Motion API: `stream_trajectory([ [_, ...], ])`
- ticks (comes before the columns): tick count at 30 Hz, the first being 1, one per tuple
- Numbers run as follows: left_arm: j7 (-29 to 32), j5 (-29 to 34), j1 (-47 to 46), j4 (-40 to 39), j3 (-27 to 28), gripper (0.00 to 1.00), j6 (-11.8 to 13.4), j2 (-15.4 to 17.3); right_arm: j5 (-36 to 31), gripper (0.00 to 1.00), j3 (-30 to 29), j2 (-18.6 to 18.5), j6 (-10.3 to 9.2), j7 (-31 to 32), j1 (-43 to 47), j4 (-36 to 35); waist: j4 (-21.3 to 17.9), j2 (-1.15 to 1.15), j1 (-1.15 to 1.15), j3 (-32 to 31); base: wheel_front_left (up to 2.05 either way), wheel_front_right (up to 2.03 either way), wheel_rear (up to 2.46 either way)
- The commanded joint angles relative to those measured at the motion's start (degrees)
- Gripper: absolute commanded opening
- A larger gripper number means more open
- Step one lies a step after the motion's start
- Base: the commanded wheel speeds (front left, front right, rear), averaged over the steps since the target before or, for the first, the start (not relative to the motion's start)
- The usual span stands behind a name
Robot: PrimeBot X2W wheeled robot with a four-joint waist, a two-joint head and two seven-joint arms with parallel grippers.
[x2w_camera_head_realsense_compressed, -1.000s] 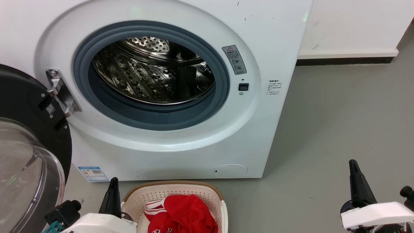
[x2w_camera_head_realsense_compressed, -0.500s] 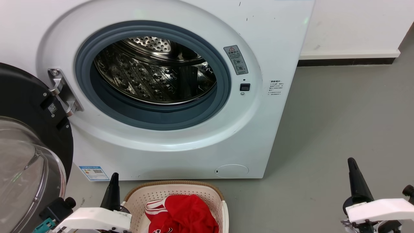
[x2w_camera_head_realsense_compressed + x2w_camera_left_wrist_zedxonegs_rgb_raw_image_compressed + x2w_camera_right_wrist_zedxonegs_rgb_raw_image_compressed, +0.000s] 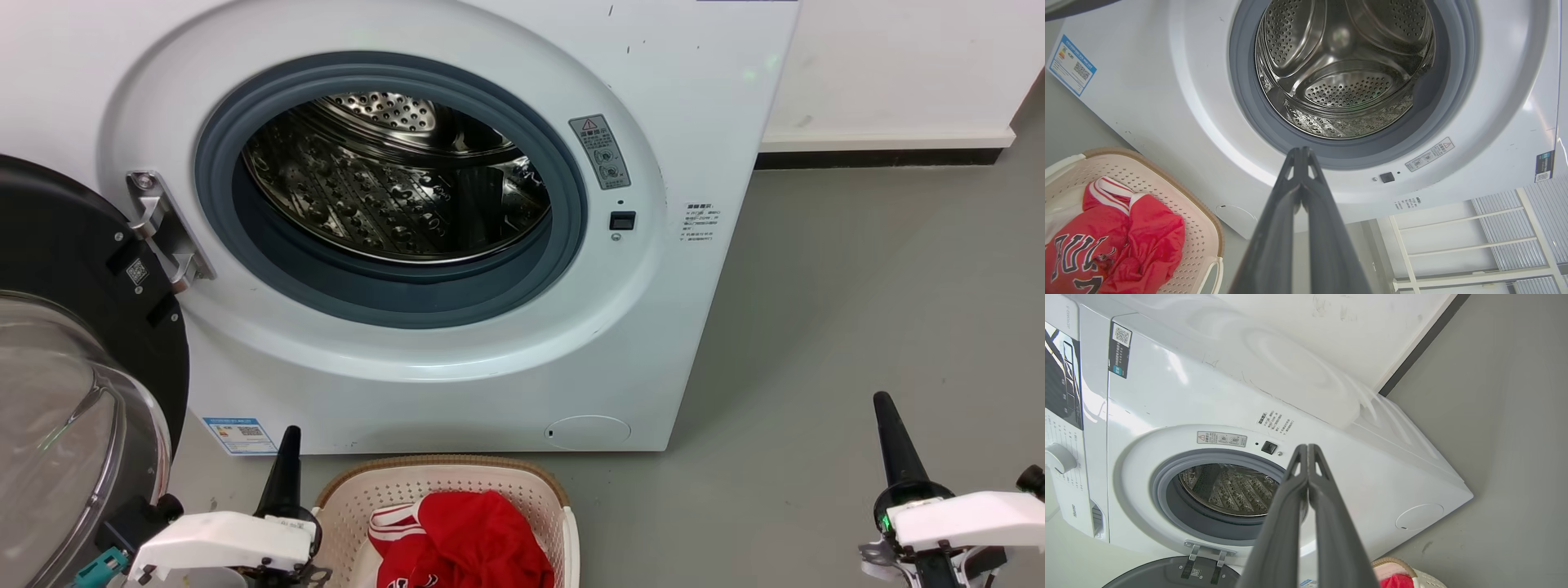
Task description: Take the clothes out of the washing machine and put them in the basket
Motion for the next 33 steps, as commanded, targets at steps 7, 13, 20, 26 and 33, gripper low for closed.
stream_trajectory([
  [7, 1.55, -6.34, -2.15, 0.38, 0.95, 0.00, -1.04, 0.00, 6.61, 0.00, -0.22, -0.32, -0.01, 1.58, -2.14, 0.51, 0.20, 0.00, 0.00, -0.04, 0.00, 0.00, 0.00],
  [13, 2.51, -10.31, -2.66, 0.89, 1.38, 0.00, -1.54, -0.09, 10.73, 0.00, -0.34, -0.30, -0.01, 2.56, -2.61, 1.09, 0.34, 0.00, -0.01, -0.07, 0.00, 0.00, 0.00],
  [20, 3.40, -14.08, -3.37, 1.33, 1.87, 0.00, -1.94, -0.20, 14.63, 0.00, -0.45, -0.27, -0.01, 3.51, -3.09, 1.61, 0.49, 0.00, -0.01, -0.10, 0.00, 0.00, 0.00],
  [26, 4.23, -17.18, -3.66, 1.75, 2.26, 0.00, -2.42, -0.30, 17.79, 0.00, -0.54, -0.24, -0.02, 4.32, -3.62, 2.01, 0.62, 0.00, -0.01, -0.13, 0.00, 0.00, 0.00],
  [33, 4.94, -20.12, -4.19, 2.11, 2.60, 0.00, -2.78, -0.38, 20.81, 0.00, -0.63, -0.21, -0.02, 5.05, -3.84, 2.40, 0.75, 0.00, -0.01, -0.15, 0.00, 0.00, 0.00],
])
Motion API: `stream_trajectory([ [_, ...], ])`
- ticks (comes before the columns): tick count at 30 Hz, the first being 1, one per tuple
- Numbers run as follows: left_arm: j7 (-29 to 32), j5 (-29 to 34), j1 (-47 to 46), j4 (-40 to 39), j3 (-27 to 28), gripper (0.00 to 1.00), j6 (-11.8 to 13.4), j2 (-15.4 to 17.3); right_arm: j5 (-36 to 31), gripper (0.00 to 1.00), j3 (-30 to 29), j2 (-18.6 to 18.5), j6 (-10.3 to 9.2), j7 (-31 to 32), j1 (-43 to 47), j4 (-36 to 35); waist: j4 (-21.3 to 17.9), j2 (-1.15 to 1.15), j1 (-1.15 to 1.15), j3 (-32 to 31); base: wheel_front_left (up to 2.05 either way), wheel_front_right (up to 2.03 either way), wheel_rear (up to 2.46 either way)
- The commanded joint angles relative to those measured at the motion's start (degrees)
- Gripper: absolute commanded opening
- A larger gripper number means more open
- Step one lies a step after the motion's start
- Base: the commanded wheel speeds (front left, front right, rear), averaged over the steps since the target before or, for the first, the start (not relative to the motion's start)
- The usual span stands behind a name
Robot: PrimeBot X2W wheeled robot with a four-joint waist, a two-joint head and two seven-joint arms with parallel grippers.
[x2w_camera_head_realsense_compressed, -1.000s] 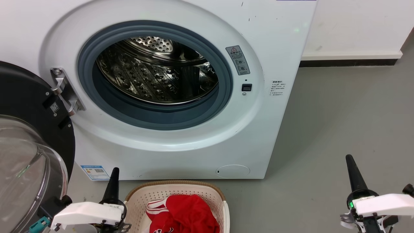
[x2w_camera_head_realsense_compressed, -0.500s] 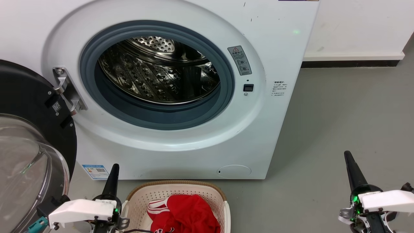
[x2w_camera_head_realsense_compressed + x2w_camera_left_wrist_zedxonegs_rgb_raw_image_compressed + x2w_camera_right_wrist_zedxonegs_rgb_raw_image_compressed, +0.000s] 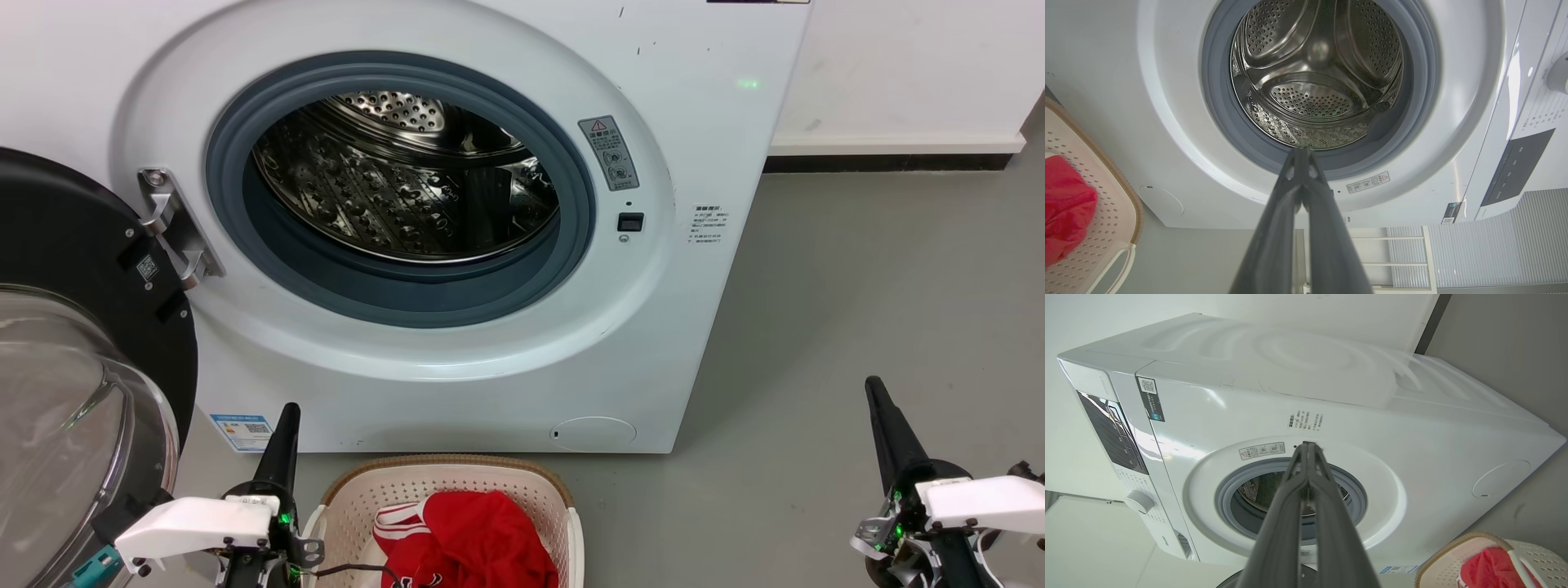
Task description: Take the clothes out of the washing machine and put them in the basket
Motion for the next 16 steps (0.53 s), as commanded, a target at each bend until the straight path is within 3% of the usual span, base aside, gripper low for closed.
stream_trajectory([
  [1, 0.22, -0.87, -1.12, 0.02, 0.29, 0.00, -0.40, 0.00, 0.96, 0.00, -0.09, -0.18, -0.01, 0.19, -1.04, -0.01, 0.01, 0.00, 0.00, 0.00, 0.00, 0.00, 0.00],
  [16, 1.96, -7.62, -2.08, 0.90, 1.08, 0.00, -1.20, -0.20, 7.84, 0.00, -0.32, -0.08, -0.02, 1.97, -2.01, 0.97, 0.33, 0.00, 0.00, -0.07, 0.00, 0.00, 0.00],
])
